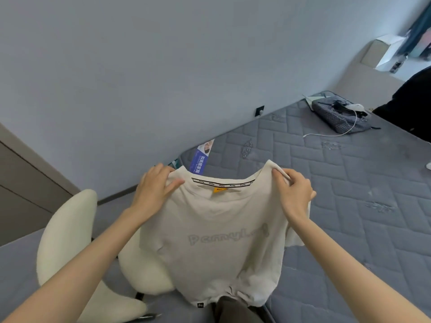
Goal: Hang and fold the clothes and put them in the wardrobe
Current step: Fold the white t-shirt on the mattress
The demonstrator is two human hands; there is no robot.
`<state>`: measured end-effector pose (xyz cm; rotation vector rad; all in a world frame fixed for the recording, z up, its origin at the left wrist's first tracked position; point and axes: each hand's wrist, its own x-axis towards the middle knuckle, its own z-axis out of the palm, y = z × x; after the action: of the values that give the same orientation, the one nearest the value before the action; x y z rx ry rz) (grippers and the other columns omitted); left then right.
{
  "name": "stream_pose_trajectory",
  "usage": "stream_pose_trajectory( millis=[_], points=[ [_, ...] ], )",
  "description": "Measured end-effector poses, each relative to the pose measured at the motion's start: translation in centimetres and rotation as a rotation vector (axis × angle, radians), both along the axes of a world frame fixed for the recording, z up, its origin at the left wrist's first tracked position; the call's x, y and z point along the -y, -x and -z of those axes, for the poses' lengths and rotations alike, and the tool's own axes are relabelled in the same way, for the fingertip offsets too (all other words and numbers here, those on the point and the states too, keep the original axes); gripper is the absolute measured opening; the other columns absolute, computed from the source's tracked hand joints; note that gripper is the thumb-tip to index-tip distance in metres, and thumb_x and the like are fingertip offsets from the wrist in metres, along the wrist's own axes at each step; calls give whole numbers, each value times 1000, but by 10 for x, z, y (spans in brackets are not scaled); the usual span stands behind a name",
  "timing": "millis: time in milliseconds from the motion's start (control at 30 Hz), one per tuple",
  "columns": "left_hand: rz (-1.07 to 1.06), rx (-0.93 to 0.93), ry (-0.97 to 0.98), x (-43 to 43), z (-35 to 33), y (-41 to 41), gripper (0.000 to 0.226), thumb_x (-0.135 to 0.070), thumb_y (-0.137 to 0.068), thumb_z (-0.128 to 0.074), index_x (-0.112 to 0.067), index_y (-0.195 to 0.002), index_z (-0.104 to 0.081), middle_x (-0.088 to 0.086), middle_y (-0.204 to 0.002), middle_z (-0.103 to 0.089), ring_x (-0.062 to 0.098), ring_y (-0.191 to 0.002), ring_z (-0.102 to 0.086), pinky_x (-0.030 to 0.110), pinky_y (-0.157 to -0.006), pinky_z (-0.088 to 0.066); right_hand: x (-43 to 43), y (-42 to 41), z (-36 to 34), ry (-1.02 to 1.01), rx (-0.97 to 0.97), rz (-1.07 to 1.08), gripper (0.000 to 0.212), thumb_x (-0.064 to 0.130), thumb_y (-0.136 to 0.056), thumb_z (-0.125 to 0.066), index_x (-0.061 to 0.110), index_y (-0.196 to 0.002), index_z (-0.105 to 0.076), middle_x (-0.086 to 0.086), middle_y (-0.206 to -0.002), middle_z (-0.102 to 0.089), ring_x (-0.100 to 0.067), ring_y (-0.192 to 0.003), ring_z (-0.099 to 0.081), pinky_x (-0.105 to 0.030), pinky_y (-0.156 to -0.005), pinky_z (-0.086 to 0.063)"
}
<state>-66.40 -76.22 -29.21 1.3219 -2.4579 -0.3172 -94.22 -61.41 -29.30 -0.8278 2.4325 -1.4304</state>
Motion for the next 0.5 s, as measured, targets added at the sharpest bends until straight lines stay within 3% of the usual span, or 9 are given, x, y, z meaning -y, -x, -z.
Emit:
stream_pose_trajectory(
  millis=[133,300,400,467,500],
  points=[
    [6,125,-104,63,35,44,35,-36,-95,-53,-1,-99,-56,13,-97,-51,31,-98,-49,38,-82,-37,54,33,32,-73,45,34,18,37,-92,-57,31,-77,-64,6,-84,-64,-20,-99,-48,-31,-87,-16],
    [-89,72,-210,145,78,107,32,-32,-97,-49,-1,-94,-54,15,-97,-51,32,-96,-49,36,-74,-32,137,85,67,-155,76,47,18,37,-92,-56,31,-75,-60,8,-73,-60,-23,-94,-53,-31,-82,-16],
    [-147,41,-238,196,106,147,32,-30,-99,-46,0,-95,-55,16,-98,-53,34,-97,-50,35,-72,-32,192,119,90,-226,84,10,25,36,-93,-53,31,-68,-53,12,-62,-52,-25,-90,-55,-36,-88,-24],
    [-212,30,-229,225,128,174,30,-27,-98,-47,0,-105,-56,20,-109,-52,37,-105,-47,39,-82,-33,225,143,110,-256,85,-15,21,35,-95,-50,28,-77,-58,9,-68,-56,-29,-97,-56,-39,-96,-27],
    [-262,37,-234,236,140,185,32,-26,-97,-49,-1,-117,-53,22,-120,-48,38,-112,-42,41,-91,-31,238,153,123,-280,98,-30,19,34,-96,-48,25,-91,-64,3,-83,-63,-30,-107,-53,-40,-100,-28]
  ],
)
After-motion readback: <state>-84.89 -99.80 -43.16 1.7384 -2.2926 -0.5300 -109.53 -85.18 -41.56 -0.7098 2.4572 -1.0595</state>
